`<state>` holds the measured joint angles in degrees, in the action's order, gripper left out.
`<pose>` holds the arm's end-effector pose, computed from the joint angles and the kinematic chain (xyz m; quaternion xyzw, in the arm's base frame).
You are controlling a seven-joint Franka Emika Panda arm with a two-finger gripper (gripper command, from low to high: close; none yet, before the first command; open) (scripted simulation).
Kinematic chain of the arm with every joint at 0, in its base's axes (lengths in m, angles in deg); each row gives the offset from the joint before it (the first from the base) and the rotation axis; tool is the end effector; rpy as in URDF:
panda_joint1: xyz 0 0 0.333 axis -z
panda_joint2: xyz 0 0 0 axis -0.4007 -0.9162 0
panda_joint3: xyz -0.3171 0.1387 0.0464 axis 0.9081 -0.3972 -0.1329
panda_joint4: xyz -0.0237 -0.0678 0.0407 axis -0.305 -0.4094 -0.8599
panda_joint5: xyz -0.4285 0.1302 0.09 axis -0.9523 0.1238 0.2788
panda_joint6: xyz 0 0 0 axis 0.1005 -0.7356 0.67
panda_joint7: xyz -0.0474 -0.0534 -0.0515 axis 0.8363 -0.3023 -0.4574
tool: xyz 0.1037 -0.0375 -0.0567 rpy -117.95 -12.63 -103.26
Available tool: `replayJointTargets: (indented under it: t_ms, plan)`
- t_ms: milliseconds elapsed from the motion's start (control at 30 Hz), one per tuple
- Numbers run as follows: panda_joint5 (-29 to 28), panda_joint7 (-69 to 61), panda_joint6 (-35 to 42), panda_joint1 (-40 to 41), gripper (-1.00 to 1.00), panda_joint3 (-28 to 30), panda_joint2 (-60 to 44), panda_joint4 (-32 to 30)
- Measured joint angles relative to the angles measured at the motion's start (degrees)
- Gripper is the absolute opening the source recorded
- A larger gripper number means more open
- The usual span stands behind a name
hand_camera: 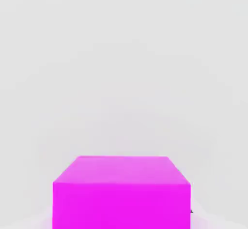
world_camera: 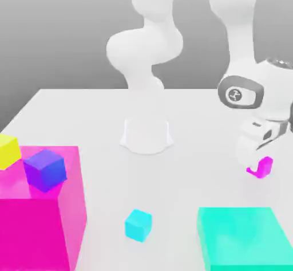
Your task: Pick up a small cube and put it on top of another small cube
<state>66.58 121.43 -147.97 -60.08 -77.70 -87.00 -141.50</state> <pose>0.2282 0.3295 0.1420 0.9983 -0.0589 0.0017 0.0002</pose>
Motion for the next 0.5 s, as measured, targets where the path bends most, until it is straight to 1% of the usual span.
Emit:
replayJointTargets:
  t_ms: [67, 167, 400, 500]
  plan:
    - [2.3, -5.5, 3.8, 4.6, -1.00, 2.0, 2.2, 1.9]
    - [3.5, -13.7, 9.9, 12.8, -1.00, 4.8, 4.6, 6.0]
    - [4.0, -32.0, 24.2, 29.0, -1.00, 14.9, 9.2, 16.2]
    - [3.8, -39.5, 30.2, 34.7, -1.00, 19.7, 10.9, 20.6]
